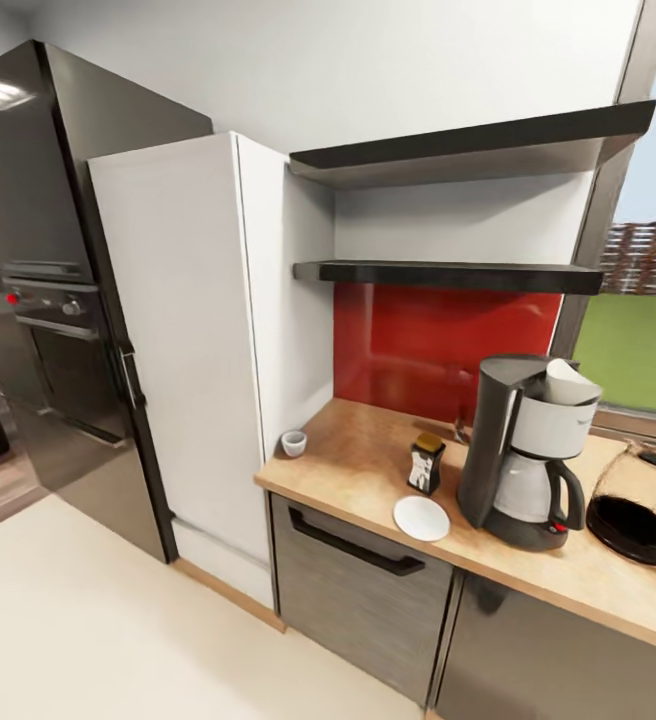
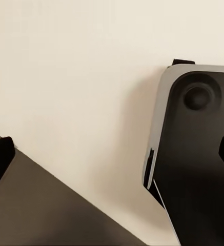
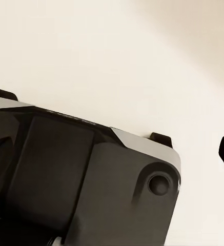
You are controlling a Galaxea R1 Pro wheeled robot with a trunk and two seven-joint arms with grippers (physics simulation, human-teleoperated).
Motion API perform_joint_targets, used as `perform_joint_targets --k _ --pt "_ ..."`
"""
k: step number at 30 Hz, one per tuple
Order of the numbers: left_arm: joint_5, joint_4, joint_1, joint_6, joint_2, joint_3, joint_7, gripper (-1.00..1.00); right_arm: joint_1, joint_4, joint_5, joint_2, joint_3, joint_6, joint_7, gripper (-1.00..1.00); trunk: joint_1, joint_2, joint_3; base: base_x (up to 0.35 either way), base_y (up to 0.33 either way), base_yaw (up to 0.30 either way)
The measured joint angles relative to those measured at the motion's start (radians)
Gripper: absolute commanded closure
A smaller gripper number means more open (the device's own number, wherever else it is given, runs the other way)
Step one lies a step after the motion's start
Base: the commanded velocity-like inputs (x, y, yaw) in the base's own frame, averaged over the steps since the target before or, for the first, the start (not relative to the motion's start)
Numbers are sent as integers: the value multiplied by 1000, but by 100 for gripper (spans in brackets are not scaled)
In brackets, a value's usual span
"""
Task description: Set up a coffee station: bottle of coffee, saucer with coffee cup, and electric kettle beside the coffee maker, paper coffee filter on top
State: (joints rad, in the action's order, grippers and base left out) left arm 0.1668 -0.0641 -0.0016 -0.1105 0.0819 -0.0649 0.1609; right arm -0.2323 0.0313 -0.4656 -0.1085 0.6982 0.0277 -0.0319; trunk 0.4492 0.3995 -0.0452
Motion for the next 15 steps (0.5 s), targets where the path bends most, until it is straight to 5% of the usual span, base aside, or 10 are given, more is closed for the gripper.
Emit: perform_joint_targets --k 10,15 --pt "-4 0 0 0 -1 0 0 -100 0 1 0 -1 0 0 0 -100 0 0 -2 210 268 -251" --pt "-6 0 0 0 -1 0 0 -100 0 1 0 -1 1 -1 -1 -100 0 0 -2 115 310 -78"
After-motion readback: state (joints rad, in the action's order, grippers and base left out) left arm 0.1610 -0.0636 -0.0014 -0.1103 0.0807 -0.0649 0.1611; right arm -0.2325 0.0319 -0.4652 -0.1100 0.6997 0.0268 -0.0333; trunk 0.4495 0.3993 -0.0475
